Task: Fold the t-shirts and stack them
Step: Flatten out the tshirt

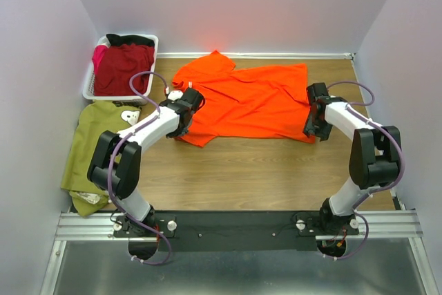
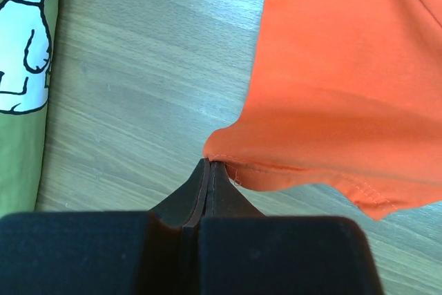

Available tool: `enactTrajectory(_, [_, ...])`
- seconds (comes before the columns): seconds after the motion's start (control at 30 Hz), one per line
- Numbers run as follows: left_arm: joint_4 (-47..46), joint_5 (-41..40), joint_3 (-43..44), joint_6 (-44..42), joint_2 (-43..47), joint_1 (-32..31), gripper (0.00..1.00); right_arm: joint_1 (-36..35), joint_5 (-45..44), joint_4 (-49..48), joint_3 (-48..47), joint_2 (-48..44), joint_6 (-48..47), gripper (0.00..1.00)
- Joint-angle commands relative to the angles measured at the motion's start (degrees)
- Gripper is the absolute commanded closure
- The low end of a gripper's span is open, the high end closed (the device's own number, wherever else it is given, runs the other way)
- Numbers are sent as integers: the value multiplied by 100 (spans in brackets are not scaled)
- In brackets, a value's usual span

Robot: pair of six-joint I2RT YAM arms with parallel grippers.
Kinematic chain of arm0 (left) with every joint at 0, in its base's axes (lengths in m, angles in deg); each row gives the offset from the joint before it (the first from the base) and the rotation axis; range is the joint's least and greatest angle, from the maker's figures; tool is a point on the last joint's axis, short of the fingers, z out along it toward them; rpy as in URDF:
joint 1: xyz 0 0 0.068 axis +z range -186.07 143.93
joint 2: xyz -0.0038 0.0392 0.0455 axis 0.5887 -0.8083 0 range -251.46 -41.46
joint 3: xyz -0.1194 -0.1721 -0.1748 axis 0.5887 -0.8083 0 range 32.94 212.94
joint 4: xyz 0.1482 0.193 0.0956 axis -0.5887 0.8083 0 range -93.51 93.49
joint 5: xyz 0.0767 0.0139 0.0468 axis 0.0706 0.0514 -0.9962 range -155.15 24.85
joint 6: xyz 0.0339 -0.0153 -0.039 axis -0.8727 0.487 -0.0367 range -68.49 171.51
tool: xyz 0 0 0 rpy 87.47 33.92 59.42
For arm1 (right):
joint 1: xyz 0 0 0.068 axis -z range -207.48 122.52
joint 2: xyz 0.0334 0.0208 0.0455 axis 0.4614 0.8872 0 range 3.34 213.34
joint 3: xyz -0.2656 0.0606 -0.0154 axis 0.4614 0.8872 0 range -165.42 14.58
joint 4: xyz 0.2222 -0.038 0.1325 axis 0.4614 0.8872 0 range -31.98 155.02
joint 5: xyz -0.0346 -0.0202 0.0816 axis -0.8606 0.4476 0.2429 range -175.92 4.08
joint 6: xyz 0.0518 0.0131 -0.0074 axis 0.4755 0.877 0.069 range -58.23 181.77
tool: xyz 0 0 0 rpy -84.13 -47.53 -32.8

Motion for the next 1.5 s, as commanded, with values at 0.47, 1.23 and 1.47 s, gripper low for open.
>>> enactTrajectory(0.47, [-254, 136, 47, -150, -262, 18, 100, 0, 195, -437, 153, 286, 75, 56])
enactTrajectory(1.23, [53, 66, 714, -361, -183, 281, 100, 18, -121, -271, -347, -257, -83, 99])
enactTrajectory(1.47, [554, -224, 2573, -589, -147, 439, 100, 18, -464, 344, -1700, -820, -355, 99])
